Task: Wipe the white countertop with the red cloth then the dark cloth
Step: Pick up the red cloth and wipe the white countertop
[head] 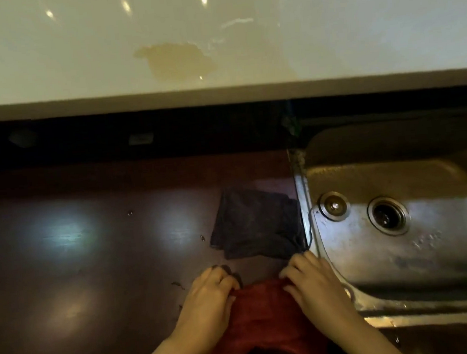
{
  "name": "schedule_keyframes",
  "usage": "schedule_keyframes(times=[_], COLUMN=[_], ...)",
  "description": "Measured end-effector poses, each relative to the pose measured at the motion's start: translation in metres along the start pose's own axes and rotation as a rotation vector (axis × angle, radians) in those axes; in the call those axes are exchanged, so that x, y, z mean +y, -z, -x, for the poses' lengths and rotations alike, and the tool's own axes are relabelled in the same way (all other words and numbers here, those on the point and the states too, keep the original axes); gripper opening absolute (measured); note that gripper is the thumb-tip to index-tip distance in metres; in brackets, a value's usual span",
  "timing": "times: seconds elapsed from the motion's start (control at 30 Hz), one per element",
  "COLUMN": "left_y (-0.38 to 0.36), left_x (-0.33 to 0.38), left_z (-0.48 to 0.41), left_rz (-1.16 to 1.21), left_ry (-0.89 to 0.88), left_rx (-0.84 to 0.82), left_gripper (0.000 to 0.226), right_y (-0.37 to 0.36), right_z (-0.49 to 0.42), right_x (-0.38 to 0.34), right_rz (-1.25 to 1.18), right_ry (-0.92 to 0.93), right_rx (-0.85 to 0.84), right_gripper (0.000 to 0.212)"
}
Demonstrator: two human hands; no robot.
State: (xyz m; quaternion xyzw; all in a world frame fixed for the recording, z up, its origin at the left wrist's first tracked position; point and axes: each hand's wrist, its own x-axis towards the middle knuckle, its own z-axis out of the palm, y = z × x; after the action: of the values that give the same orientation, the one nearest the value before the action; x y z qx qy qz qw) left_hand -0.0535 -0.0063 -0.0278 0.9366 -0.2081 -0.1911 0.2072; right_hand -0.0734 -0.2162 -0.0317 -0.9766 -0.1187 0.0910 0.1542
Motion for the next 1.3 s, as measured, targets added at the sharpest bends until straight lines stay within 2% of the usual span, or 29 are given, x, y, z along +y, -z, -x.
schedule_keyframes(times=[0.13,0.2,0.27,0.4,0.53,0.67,0.8,0.97,1.3], left_y=[0.033,0.056,0.074,0.145,0.213,0.278,0.323,0.351,0.333], left_x=[0.004,0.009,0.007,0.018,0.034,0.05,0.057,0.048,0.018], left_z=[0.0,-0.001,0.001,0.002,-0.015,-0.044,-0.082,-0.139,-0.233], left_rz=[-0.068,-0.031,0.039,0.032,-0.001,-0.055,-0.118,-0.168,-0.158], left_ry=[-0.003,0.026,-0.023,-0.194,-0.237,-0.301,-0.289,-0.205,-0.021], left_rx=[0.04,0.036,0.139,0.337,0.496,0.623,0.617,0.498,0.398], left_gripper=[0.035,0.026,0.023,0.028,0.018,0.015,0.018,0.019,0.021], right_y=[0.034,0.056,0.08,0.135,0.203,0.26,0.296,0.309,0.272], right_z=[-0.007,-0.009,-0.01,-0.023,-0.05,-0.088,-0.129,-0.178,-0.264], right_x=[-0.003,-0.005,-0.009,-0.022,-0.035,-0.038,-0.032,-0.023,0.009], right_rz=[-0.01,-0.025,-0.083,-0.119,-0.132,-0.108,-0.115,-0.165,-0.063], right_ry=[0.051,0.076,0.085,0.142,0.167,0.172,0.157,0.079,-0.143], right_rx=[0.068,0.126,0.209,0.382,0.525,0.601,0.607,0.529,0.447], right_gripper=[0.041,0.044,0.042,0.031,0.015,0.009,0.011,0.012,0.016])
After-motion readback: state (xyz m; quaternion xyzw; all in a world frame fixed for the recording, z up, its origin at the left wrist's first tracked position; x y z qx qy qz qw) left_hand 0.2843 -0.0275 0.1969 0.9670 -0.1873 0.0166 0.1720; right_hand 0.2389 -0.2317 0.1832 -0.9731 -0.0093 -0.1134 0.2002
